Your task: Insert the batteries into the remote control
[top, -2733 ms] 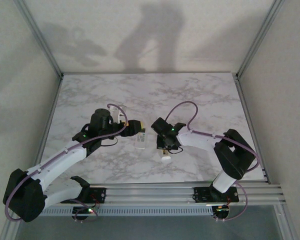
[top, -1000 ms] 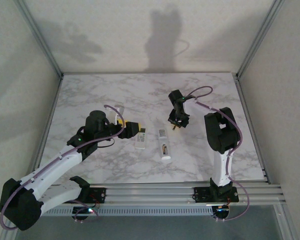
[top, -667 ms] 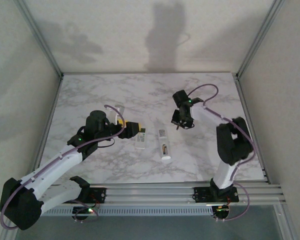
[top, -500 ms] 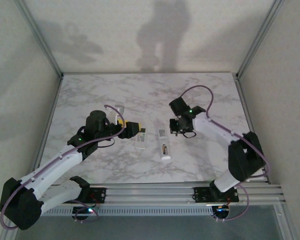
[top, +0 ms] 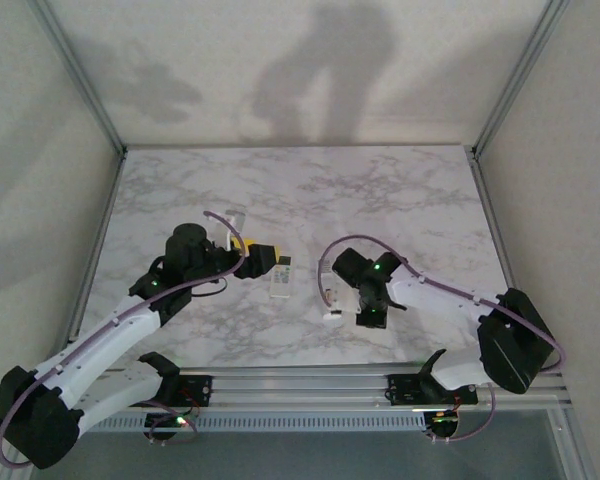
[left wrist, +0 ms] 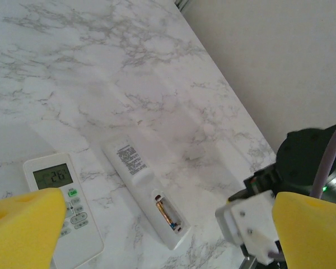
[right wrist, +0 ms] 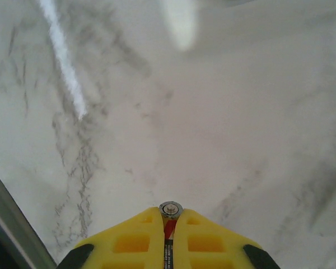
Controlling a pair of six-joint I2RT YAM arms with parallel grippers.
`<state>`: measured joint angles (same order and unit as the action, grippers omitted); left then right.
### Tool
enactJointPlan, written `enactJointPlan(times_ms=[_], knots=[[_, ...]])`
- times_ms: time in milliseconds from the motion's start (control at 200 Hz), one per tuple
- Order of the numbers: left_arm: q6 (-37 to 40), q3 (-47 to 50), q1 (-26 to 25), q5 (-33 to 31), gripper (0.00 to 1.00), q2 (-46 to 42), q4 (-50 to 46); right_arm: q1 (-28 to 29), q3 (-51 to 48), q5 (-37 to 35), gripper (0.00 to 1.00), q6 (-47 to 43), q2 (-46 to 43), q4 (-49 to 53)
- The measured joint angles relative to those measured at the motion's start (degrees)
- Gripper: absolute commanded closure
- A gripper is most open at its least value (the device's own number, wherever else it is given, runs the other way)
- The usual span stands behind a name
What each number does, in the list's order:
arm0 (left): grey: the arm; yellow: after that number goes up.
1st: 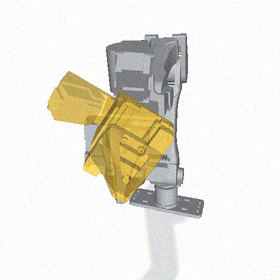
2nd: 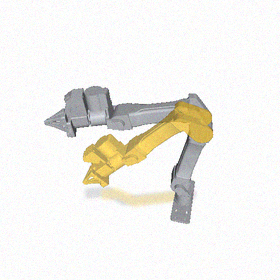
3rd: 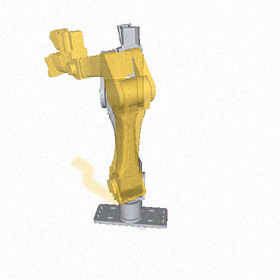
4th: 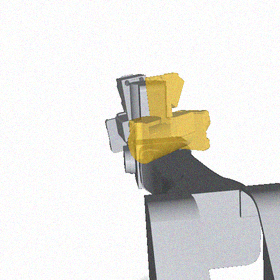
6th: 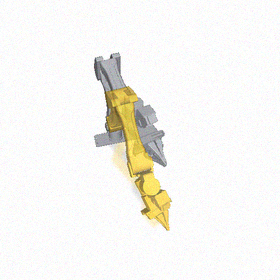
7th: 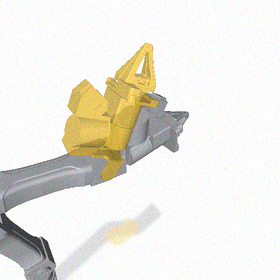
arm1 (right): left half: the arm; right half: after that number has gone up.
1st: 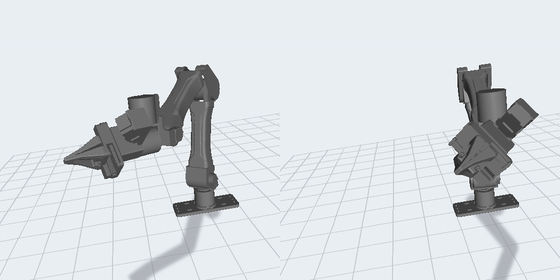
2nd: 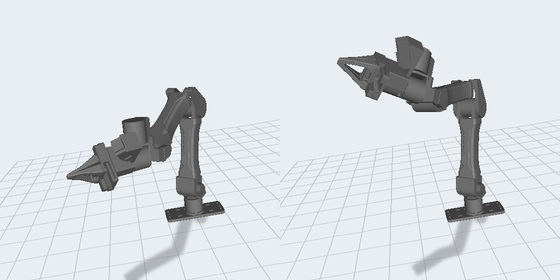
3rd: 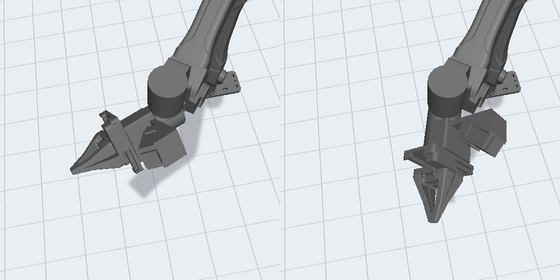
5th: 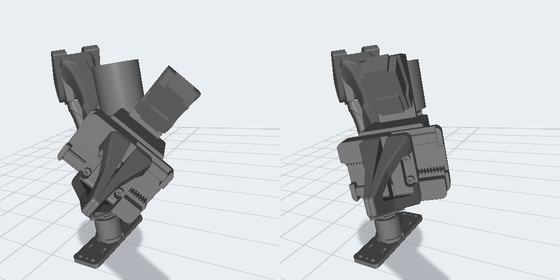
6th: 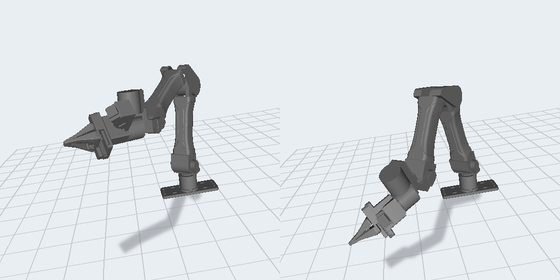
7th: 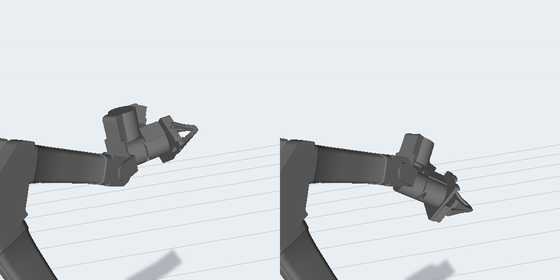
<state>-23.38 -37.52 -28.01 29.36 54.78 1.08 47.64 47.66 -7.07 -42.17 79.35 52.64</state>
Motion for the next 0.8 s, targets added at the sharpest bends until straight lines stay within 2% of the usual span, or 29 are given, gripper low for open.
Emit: enactJointPlan(times_ms=[190,250,385,526,691,801], knots=[[0.0,0.2,0.0,0.0,0.05,-0.3,0.1,1.8,-6.2,-4.0,0.90,-9.6,3.9,-7.1],[0.0,0.2,0.0,0.0,0.05,-0.5,0.1,2.3,-6.0,-6.0,0.86,-10.9,4.3,-9.4],[0.0,0.2,0.0,0.0,0.05,-0.7,0.1,3.5,-5.7,-9.4,0.68,-12.7,6.3,-11.8],[0.1,0.2,0.0,0.0,0.05,-0.7,0.1,3.7,-5.6,-10.5,0.63,-13.1,5.7,-12.6],[0.3,0.2,0.0,0.0,0.05,-0.7,0.2,3.7,-5.9,-8.4,0.58,-10.0,-0.2,-13.0],[0.3,0.2,0.0,0.0,0.05,-0.6,0.2,3.7,-3.4,-4.1,0.55,-1.7,-9.5,-10.5]])
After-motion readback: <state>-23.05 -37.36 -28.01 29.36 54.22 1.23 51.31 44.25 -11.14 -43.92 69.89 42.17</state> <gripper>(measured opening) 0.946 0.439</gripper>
